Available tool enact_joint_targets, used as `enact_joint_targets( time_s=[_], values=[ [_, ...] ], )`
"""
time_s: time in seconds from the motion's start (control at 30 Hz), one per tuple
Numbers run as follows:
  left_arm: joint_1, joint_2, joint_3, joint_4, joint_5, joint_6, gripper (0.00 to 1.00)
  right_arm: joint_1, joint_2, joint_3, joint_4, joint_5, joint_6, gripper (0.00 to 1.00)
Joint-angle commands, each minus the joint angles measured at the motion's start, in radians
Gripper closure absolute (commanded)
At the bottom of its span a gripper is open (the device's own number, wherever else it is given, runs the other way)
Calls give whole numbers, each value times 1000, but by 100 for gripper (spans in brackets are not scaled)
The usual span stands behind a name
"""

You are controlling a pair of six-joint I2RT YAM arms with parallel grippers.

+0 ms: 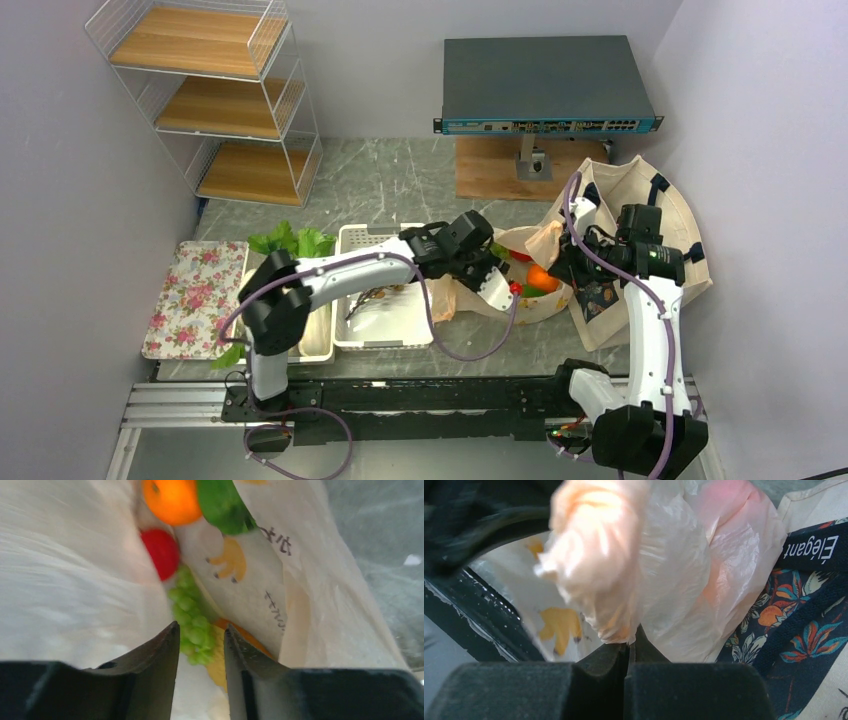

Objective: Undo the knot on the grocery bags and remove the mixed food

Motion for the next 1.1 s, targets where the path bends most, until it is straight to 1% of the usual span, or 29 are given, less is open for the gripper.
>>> enact_joint_targets(
  time_s=[0.0,0.03,0.07,0.1,0.2,0.43,0.47,0.5,0.53,0.63,0.73,0.8,0.83,0.9,1.0,1.07],
  values=[
    [62,93,4,109,-156,69,47,4,-33,14,48,-8,50,100],
    [75,121,21,107,-175,68,36,5,-38,12,53,-4,55,100],
    [81,148,34,116,-193,63,28,4,-42,13,54,-2,59,100],
    [93,169,44,126,-202,61,24,5,-45,13,55,1,61,100],
    [112,231,81,152,-222,68,22,6,-51,12,58,6,67,100],
    [124,374,165,168,-275,108,21,5,-43,15,63,8,78,100],
    [124,387,173,162,-276,112,22,5,-40,16,64,6,82,100],
    [125,401,181,152,-276,116,26,5,-40,17,62,6,82,100],
    [126,410,191,137,-276,118,34,5,-40,17,62,6,83,100],
    [127,397,196,108,-272,101,60,5,-44,17,65,12,89,100],
    [126,317,185,98,-204,38,87,5,-46,12,87,15,107,100],
    [126,250,218,52,-114,-47,98,5,-44,8,107,10,129,100],
    [128,223,247,2,-57,-87,100,5,-44,6,120,6,140,100],
    [128,170,277,-56,44,-152,100,5,-43,4,145,0,156,100],
    [125,75,250,-57,158,-236,100,5,-49,3,181,-2,176,100],
    [118,26,232,-40,191,-299,100,4,-51,1,198,-5,184,100]
  ],
)
